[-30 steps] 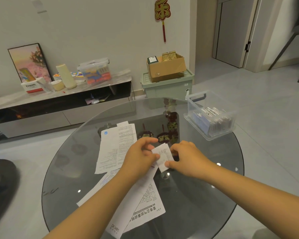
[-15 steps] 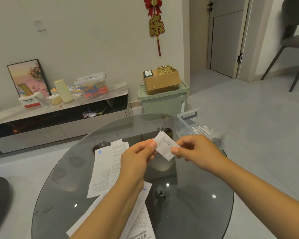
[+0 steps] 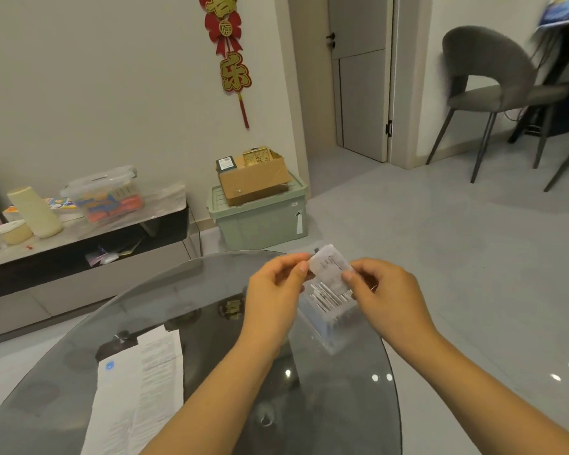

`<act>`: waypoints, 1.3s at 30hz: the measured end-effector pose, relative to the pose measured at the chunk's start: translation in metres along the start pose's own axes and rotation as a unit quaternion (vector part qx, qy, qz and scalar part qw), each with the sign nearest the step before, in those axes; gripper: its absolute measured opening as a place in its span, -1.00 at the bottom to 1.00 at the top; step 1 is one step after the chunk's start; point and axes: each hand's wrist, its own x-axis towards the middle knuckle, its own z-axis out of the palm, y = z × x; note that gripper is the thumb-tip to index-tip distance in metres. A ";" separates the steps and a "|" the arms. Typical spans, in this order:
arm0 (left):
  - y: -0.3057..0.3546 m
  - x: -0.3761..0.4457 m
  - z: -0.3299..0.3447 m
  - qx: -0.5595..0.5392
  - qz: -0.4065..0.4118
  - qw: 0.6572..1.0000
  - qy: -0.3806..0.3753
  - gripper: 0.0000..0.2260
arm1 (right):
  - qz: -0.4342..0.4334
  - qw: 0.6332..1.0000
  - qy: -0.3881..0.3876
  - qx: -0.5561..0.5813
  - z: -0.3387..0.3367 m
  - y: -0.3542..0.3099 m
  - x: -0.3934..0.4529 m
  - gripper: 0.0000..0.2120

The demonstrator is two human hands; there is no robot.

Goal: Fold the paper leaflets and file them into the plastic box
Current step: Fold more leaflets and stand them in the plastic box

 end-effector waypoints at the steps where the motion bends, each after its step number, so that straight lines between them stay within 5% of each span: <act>1: -0.003 0.006 0.005 0.034 0.011 0.999 -0.005 -0.85 | -0.003 0.999 0.024 -0.023 -0.002 0.004 0.004 -0.87; 4: -0.014 0.023 0.012 0.170 0.065 0.980 -0.074 -0.81 | -0.006 0.995 0.072 -0.070 -0.005 0.013 0.012 -0.85; 7: -0.021 0.036 0.018 0.385 0.182 0.880 -0.212 -0.70 | 0.007 0.992 0.085 -0.091 -0.004 0.020 0.018 -0.85; 10: -0.025 0.043 0.023 0.459 0.233 0.806 -0.292 -0.60 | 0.012 0.991 0.079 -0.106 0.005 0.023 0.021 -0.87; 20: -0.038 0.046 0.023 0.466 0.263 0.779 -0.326 -0.40 | 0.001 0.980 0.070 -0.186 0.014 0.028 0.025 -0.88; 29: -0.041 0.047 0.021 0.447 0.271 0.793 -0.314 -0.45 | -0.034 0.982 0.068 -0.171 0.021 0.032 0.025 -0.85; 35: -0.038 0.045 0.020 0.436 0.249 0.807 -0.311 -0.71 | -0.039 0.981 0.056 -0.180 0.021 0.032 0.023 -0.91; 39: -0.037 0.043 0.021 0.452 0.251 0.796 -0.314 -0.57 | -0.021 0.981 0.043 -0.185 0.021 0.033 0.025 -0.85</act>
